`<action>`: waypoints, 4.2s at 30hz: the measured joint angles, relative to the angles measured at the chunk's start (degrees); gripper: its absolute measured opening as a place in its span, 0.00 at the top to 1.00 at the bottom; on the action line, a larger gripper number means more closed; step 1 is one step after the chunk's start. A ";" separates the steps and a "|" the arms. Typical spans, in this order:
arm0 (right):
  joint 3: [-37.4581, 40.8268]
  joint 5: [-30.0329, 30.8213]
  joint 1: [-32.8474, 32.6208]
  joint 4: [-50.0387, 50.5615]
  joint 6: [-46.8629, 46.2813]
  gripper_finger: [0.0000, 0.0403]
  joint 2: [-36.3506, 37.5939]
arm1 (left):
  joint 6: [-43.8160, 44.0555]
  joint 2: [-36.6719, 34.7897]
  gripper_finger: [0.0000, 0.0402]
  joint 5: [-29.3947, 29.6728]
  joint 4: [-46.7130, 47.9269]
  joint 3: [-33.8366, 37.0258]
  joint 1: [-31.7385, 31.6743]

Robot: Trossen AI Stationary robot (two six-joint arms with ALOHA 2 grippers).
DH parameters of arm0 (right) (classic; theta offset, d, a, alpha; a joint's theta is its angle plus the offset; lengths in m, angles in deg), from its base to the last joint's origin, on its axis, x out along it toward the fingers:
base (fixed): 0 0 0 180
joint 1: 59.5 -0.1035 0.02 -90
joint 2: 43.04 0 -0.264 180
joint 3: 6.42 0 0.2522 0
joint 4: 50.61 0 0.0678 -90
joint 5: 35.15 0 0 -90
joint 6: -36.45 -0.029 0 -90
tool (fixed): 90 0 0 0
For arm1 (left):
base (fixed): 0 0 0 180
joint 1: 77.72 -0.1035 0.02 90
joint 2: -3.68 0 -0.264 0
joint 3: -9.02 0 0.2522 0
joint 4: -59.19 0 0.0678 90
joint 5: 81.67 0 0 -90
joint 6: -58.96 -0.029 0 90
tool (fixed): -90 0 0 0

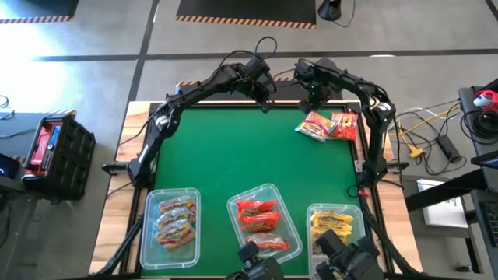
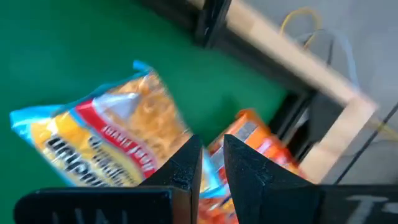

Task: Sort Maruchan noodles
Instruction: Put the blue noodle pack into the left transparent bin

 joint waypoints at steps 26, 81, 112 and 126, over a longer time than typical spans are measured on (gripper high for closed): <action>0.88 6.99 -1.56 -6.63 28.55 0.85 -6.13 | 0.13 0.02 0.87 0.02 -0.02 0.09 -0.31; 3.79 -12.34 10.87 11.30 8.87 0.95 1.65 | -0.44 0.09 0.87 0.02 2.79 0.11 -1.33; 8.46 -9.10 -0.22 -1.15 0.44 0.98 1.12 | -1.53 0.09 0.87 0.00 0.42 0.11 -1.33; 6.09 -6.44 -0.56 -4.94 6.96 0.98 0.51 | -1.95 0.09 0.87 -0.02 0.11 0.11 -1.33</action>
